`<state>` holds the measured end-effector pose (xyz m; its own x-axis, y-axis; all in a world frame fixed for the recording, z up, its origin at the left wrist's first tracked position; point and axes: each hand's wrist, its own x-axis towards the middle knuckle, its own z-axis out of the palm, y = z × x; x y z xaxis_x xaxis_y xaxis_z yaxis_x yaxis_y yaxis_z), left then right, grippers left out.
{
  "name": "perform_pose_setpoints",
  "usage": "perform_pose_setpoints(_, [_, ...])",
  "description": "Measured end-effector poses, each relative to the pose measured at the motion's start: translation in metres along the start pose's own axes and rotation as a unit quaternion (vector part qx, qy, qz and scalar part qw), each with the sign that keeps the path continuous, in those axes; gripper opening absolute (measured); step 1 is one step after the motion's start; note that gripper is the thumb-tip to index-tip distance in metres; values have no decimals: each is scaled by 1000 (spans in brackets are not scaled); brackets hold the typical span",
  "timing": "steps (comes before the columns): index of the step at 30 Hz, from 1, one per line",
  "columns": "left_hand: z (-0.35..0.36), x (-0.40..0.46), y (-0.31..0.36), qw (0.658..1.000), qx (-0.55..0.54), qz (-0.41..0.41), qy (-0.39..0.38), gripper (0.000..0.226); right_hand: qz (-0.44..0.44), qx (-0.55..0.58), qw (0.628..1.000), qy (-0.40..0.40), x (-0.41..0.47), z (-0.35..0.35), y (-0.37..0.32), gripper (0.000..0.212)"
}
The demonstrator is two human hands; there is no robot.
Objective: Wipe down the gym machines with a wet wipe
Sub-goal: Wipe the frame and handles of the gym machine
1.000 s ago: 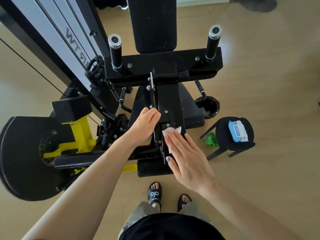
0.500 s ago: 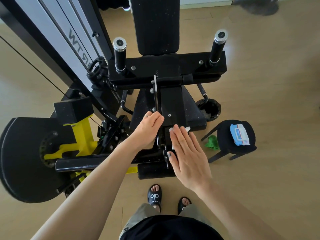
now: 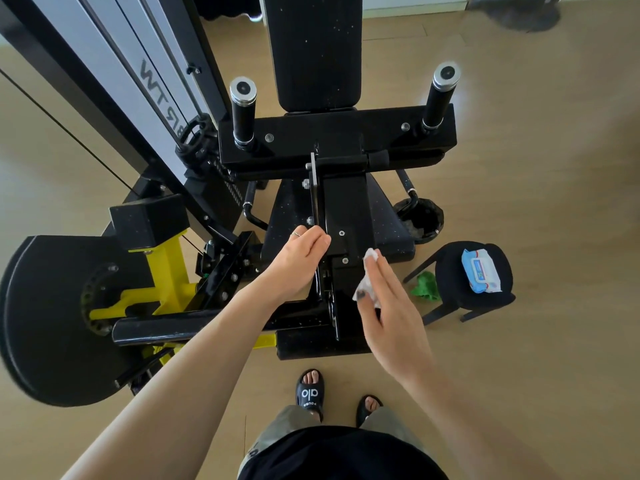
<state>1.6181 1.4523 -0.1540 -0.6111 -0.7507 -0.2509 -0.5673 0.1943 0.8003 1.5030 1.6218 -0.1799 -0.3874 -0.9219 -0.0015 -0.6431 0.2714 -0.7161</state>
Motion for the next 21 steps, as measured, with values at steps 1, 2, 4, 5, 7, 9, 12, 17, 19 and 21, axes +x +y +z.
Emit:
perform_pose_setpoints(1, [0,0,0,1000,0,5,1,27,25,51,998,-3,6,-3,-5,61])
perform_pose_setpoints(2, [0,0,0,1000,-1,12,4,27,27,71,997,-4,13,-3,-10,62])
perform_pose_setpoints(4, [0,-1,-1,1000,3,30,7,27,-28,15,999,-1,24,3,-19,61])
perform_pose_setpoints(5, [0,-1,-1,999,10,40,4,27,-62,-52,997,-9,29,9,-20,60])
perform_pose_setpoints(7, [-1,-1,-1,998,16,57,-1,28,-103,-180,978,-24,38,16,-17,59])
perform_pose_setpoints(9, [-1,-1,0,998,19,61,-1,30,-118,-233,965,-33,39,15,-13,59])
perform_pose_setpoints(12, [-2,-3,2,997,46,65,2,26,-133,-255,957,-40,20,12,-3,60])
perform_pose_setpoints(17, [0,-1,2,1000,14,20,9,28,-107,-282,953,-21,7,19,2,62])
perform_pose_setpoints(19, [1,-1,2,1000,14,11,8,28,-102,-286,953,-19,10,20,-3,62])
perform_pose_setpoints(21, [1,-1,4,1000,17,8,10,27,-98,-284,954,-15,10,21,-4,62])
